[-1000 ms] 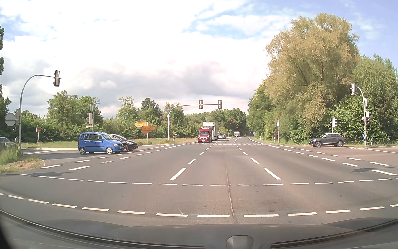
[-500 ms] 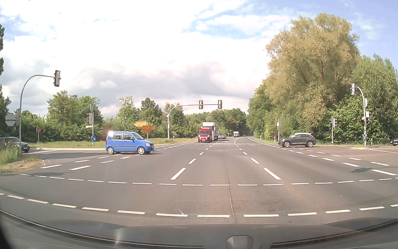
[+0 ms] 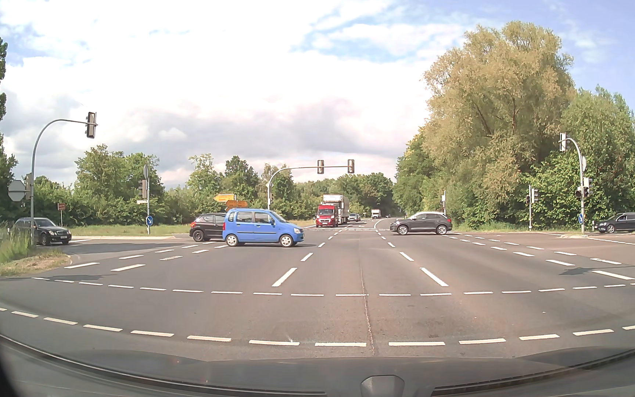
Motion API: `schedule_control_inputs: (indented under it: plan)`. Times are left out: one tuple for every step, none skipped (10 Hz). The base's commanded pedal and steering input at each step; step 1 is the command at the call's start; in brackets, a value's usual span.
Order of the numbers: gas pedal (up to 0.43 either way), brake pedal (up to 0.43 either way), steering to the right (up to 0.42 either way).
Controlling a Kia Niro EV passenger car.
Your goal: Follow the waypoints while adhering to traffic rules and regulations
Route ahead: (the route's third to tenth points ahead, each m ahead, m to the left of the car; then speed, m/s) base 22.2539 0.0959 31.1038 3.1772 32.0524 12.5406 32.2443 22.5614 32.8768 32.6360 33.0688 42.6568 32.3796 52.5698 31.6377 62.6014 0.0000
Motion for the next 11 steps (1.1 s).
schedule_control_inputs:
  plan:
    - [0.0,0.256,0.008]
    - [0.0,0.256,0.008]
    - [0.0,0.256,0.008]
    - [0.0,0.25,0.008]
    - [0.0,0.256,0.008]
    - [0.0,0.256,0.008]
    - [0.0,0.256,0.008]
    - [0.0,0.256,0.008]
    - [0.0,0.256,0.008]
    - [0.0,0.25,0.008]
    - [0.0,0.256,0.009]
